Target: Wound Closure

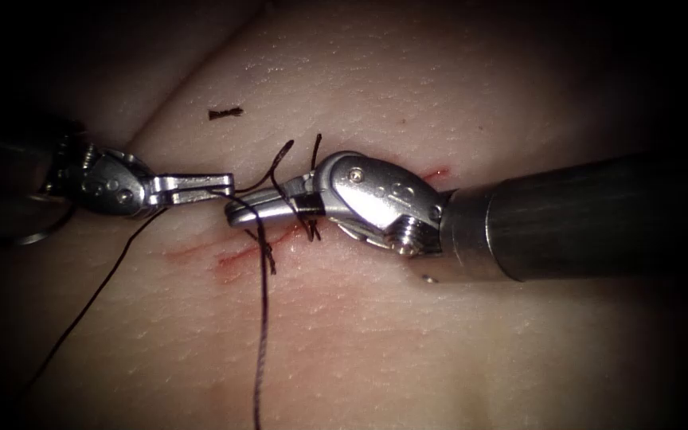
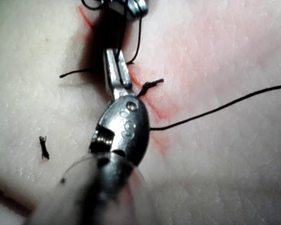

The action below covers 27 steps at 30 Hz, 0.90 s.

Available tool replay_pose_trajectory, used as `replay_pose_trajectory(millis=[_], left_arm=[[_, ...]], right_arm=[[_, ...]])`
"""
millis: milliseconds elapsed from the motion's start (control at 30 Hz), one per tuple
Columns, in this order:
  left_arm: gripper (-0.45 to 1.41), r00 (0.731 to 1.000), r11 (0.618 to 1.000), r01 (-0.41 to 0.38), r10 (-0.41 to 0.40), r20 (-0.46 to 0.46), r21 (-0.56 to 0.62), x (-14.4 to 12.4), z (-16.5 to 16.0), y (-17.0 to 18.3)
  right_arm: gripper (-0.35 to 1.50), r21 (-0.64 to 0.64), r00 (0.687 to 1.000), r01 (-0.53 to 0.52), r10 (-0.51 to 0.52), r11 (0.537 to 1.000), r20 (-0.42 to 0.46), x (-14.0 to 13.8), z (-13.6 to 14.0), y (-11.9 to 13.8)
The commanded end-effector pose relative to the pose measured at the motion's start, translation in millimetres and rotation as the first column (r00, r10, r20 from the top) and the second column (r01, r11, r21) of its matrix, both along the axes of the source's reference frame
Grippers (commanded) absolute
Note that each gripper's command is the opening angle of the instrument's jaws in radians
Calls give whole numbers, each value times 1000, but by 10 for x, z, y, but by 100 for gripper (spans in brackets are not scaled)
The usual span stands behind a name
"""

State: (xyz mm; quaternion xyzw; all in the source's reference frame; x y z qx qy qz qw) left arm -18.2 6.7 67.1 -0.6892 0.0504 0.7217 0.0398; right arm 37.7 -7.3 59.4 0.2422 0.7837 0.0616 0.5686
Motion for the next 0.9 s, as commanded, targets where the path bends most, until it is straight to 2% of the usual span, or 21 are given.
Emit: replay_pose_trajectory(millis=[33, 233, 600, 900], left_arm=[[-45, 1000, 1000, -4, 4, 4, 4, -6, 6, -7], [-45, 1000, 1000, -6, 6, 14, 11, -15, 9, -28], [-45, 1000, 1000, -1, 1, 25, 7, -32, 7, -41], [-45, 999, 1000, 2, -2, 39, 5, -59, -9, -57]], right_arm=[[31, 3, 1000, -4, 4, 1000, -1, 6, 4, -5], [52, 24, 999, -48, 48, 999, -2, 5, 4, -2], [54, 55, 996, -84, 84, 995, 1, 4, 2, 3], [64, 43, 980, -175, 170, 984, 99, 2, 0, 8]])
